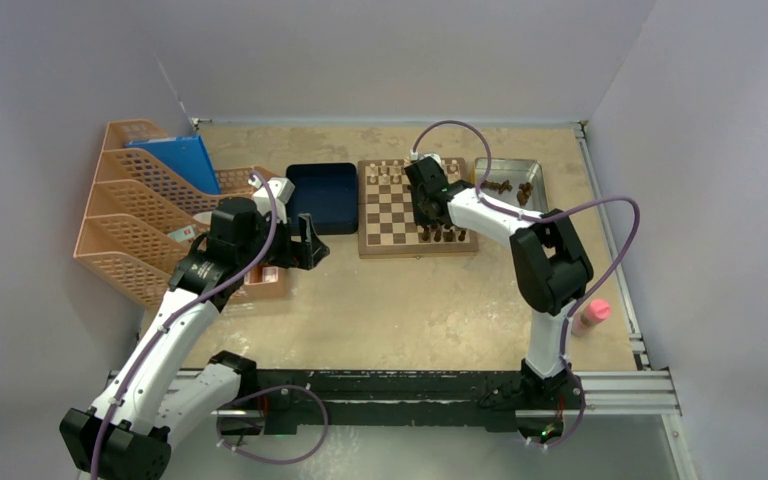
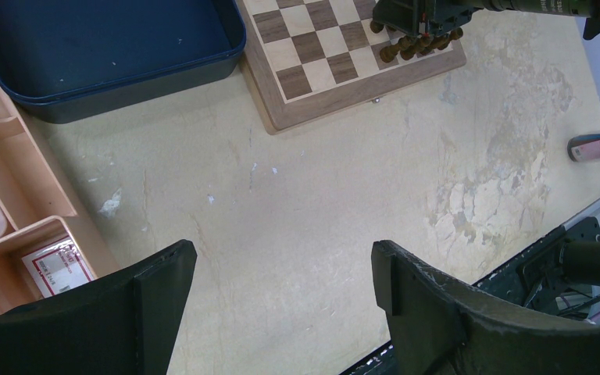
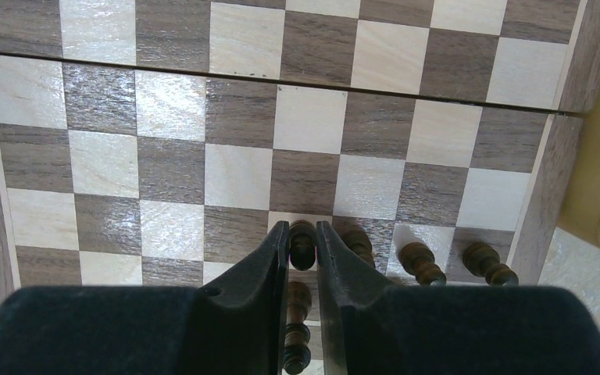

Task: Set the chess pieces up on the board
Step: Place the chess piece on the chessboard.

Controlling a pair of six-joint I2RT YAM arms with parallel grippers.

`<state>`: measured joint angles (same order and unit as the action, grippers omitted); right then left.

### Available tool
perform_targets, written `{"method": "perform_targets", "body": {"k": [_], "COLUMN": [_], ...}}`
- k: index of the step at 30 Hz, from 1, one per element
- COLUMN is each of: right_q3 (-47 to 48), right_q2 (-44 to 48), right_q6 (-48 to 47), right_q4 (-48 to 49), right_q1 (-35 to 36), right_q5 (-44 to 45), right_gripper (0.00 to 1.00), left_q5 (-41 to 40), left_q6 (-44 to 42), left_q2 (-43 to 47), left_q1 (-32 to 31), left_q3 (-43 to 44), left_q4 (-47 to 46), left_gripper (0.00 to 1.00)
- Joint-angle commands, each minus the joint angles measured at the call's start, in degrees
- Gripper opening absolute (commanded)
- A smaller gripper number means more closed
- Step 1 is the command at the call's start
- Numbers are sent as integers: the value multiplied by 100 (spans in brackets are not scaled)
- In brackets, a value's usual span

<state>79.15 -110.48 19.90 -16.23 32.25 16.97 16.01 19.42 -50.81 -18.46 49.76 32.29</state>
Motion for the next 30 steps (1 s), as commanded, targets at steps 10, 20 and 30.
{"method": "perform_targets", "body": {"k": [10,20,30], "right_q3": [105,100,87], "right_q2": [155,143,196], "right_q6": [-49,-91,-109], "right_q4": [10,-36,-54], "right_q1": [12,18,45], "right_q5": [-53,-97,-148], "right_gripper": [22,22,22], "left_q5": [-10,-10,-10], "left_q6": [-26,-26,-26], "left_q2": [45,36,16], "left_q1": [-26,-26,-26], "left_q3": [1,-1,-1], "left_q4": [-130,-128,-139], "left_gripper": [83,83,83]}}
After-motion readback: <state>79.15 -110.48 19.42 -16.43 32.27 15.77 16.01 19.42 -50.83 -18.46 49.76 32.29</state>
